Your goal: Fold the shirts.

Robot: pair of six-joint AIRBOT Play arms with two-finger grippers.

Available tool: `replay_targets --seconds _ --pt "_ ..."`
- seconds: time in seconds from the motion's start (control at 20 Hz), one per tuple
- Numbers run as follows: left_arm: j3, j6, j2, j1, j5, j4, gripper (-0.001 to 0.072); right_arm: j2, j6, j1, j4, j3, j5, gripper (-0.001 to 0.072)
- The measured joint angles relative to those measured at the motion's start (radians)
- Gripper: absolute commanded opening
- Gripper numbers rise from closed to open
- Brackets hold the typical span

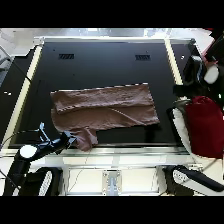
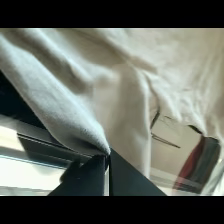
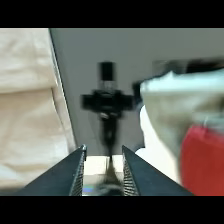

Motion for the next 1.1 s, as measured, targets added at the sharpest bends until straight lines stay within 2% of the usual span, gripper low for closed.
replay_targets --seconds 0.1,0.2,0.3,0.5,0.55,0.6,0.75,0.8,0.95,1.0,1.05,1.1 --pt "0.0 -0.004 0.028 0.0 -0.002 -0.002 0.0016 0.091 0.061 -0.049 0.12 -0.213 -0.117 0.0266" --pt "0.0 -0.008 0.043 0.0 -0.005 -0.004 0.0016 0.133 0.074 -0.075 0.266 -0.389 -0.197 0.0268" --pt "0.0 -0.009 0.051 0.0 -0.006 -0.006 0.0016 0.138 0.041 -0.09 0.424 -0.536 -0.249 0.0271" --pt "0.0 -0.011 0.057 0.0 -0.015 -0.007 0.0016 0.092 -0.013 -0.101 0.596 -0.665 -0.314 0.0277" --pt "0.0 -0.011 0.058 0.0 -0.016 -0.007 0.0016 0.075 -0.031 -0.103 0.629 -0.679 -0.328 0.0312" --pt "0.0 -0.011 0.058 0.0 -0.016 -0.008 0.0016 0.058 -0.047 -0.103 0.661 -0.688 -0.341 0.0428" --pt "0.0 -0.011 0.058 0.0 -0.019 -0.008 0.0016 0.01 -0.091 -0.105 0.725 -0.703 -0.386 0.0436" --pt "0.0 -0.011 0.058 0.0 -0.019 -0.008 0.0016 0.0 -0.098 -0.105 0.746 -0.706 -0.401 0.0419" --pt "0.0 -0.012 0.058 0.0 -0.02 -0.008 0.0016 -0.019 -0.109 -0.105 0.765 -0.71 -0.459 0.017" --pt "0.0 -0.012 0.058 0.0 -0.019 -0.008 0.0016 -0.022 -0.112 -0.105 0.765 -0.711 -0.476 0.0063" --pt "0.0 -0.012 0.058 0.0 -0.02 -0.008 0.0016 -0.024 -0.113 -0.105 0.766 -0.712 -0.489 0.0011" --pt "0.0 -0.012 0.059 0.0 -0.02 -0.008 0.0016 -0.026 -0.113 -0.105 0.772 -0.713 -0.502 0.0011"
